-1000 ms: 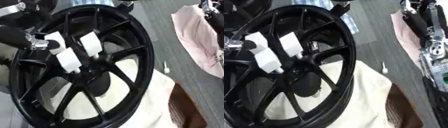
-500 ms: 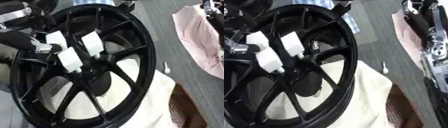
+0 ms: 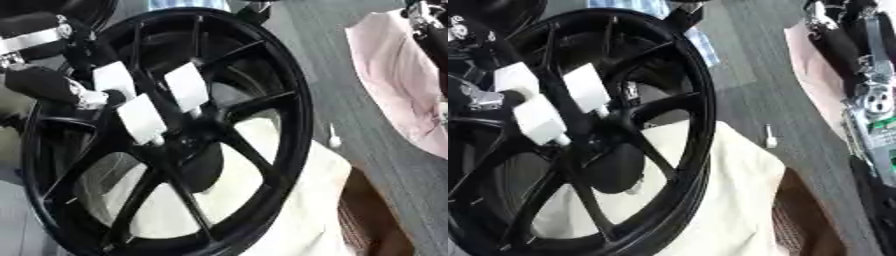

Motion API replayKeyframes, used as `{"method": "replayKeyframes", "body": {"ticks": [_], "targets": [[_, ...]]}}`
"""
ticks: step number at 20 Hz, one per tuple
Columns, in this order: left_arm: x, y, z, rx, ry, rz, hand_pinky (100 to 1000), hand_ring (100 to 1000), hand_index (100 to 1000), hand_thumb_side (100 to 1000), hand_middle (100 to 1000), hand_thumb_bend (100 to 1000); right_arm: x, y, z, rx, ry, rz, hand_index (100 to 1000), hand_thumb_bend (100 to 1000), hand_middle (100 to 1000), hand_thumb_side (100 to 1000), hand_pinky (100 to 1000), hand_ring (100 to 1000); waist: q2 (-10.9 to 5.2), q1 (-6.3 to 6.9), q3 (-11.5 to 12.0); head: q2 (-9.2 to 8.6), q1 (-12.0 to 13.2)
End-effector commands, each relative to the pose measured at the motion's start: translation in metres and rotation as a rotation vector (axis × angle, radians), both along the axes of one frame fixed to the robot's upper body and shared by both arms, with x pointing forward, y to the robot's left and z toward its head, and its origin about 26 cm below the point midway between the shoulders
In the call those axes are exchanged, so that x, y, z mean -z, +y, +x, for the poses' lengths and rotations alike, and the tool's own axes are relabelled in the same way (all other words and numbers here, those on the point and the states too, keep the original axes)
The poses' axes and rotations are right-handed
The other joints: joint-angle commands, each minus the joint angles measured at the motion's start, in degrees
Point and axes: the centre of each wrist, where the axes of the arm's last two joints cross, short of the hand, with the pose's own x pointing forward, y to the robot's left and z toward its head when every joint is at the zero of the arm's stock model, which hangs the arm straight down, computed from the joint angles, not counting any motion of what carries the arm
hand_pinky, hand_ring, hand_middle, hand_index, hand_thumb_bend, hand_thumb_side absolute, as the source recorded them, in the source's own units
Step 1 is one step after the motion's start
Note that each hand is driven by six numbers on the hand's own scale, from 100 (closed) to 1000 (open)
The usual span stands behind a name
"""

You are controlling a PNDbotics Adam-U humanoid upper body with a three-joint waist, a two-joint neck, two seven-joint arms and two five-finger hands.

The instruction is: Pull the pin out of the wheel hub.

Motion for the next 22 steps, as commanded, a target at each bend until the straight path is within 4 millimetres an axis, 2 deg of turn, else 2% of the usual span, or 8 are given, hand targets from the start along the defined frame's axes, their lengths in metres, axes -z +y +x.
{"method": "replayKeyframes", "body": {"ticks": [1,8,12,18,19,20,22], "targets": [[-0.009,0.003,0.0,-0.004,-0.02,0.004,653,585,751,404,585,447,-0.012,0.001,-0.003,-0.007,-0.039,-0.009,780,100,706,527,864,748,-0.95,-0.78,0.0,-0.98,0.22],[-0.006,0.003,0.006,-0.007,-0.008,0.005,646,577,746,388,579,421,-0.012,0.001,-0.003,-0.008,-0.04,-0.008,780,100,706,528,864,748,-0.92,-0.8,-0.11,-0.96,0.28],[-0.005,0.004,0.007,-0.006,-0.007,-0.001,629,536,712,369,530,386,-0.012,0.001,-0.003,-0.008,-0.04,-0.007,780,100,706,530,864,748,-0.93,-0.82,-0.13,-0.95,0.28],[-0.01,0.004,0.002,-0.001,-0.053,-0.034,586,465,636,309,454,257,-0.012,0.0,-0.003,-0.005,-0.04,-0.007,781,100,707,533,864,748,-1.0,-0.79,0.02,-0.95,0.14],[-0.011,0.004,0.001,0.0,-0.062,-0.04,586,465,636,309,454,257,-0.012,0.0,-0.003,-0.004,-0.04,-0.007,781,100,707,533,864,748,-1.0,-0.78,0.04,-0.95,0.12],[-0.013,0.004,0.0,-0.001,-0.074,-0.05,575,441,605,299,424,208,-0.012,0.0,-0.003,-0.004,-0.039,-0.008,781,100,707,534,864,748,-1.02,-0.78,0.06,-0.95,0.05],[-0.016,0.005,-0.002,-0.003,-0.101,-0.071,568,419,578,291,396,174,-0.011,0.0,-0.004,-0.003,-0.039,-0.008,781,100,707,534,864,748,-1.03,-0.77,0.1,-0.93,-0.05]]}}
